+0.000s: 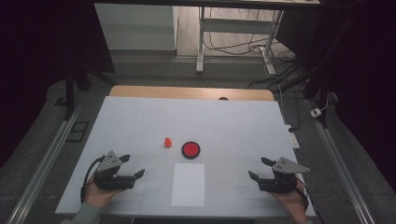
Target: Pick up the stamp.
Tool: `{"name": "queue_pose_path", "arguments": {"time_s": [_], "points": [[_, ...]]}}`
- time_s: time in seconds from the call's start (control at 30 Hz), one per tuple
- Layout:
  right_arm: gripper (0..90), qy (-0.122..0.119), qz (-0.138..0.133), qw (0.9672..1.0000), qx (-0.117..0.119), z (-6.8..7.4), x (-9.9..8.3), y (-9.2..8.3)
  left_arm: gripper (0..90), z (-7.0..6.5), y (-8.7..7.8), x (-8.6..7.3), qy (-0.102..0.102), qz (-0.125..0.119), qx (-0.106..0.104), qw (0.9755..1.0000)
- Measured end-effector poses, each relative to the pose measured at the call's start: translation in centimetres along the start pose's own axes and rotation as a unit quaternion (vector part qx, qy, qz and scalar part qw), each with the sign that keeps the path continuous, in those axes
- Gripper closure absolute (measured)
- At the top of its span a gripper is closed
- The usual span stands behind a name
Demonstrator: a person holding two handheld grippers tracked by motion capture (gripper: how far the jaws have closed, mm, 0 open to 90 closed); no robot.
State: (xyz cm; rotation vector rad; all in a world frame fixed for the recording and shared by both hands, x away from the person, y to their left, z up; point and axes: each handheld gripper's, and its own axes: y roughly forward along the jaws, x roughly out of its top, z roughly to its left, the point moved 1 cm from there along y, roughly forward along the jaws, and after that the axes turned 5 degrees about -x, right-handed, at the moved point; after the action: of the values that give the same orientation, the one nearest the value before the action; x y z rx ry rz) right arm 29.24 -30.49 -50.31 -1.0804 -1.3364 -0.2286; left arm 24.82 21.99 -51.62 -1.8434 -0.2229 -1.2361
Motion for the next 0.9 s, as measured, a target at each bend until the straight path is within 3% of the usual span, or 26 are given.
{"name": "queue_pose_path", "arguments": {"time_s": [0.33, 0.63, 0.9], "points": [[25.4, 0.0, -0.002, 1.0, 0.004, 0.1, 0.2, 0.1, 18.2, 0.1, 0.0, 0.4, -0.002, -0.001, 0.002, 1.0], [25.5, 0.003, -0.006, 1.0, 0.005, 0.2, 0.5, -0.1, 18.1, 0.1, 0.5, 2.0, -0.005, 0.001, -0.011, 0.9999], [25.5, 0.005, -0.002, 1.0, 0.006, 0.3, 0.3, 0.1, 18.5, 1.0, 1.4, 3.2, -0.009, 0.006, -0.016, 0.9998]]}}
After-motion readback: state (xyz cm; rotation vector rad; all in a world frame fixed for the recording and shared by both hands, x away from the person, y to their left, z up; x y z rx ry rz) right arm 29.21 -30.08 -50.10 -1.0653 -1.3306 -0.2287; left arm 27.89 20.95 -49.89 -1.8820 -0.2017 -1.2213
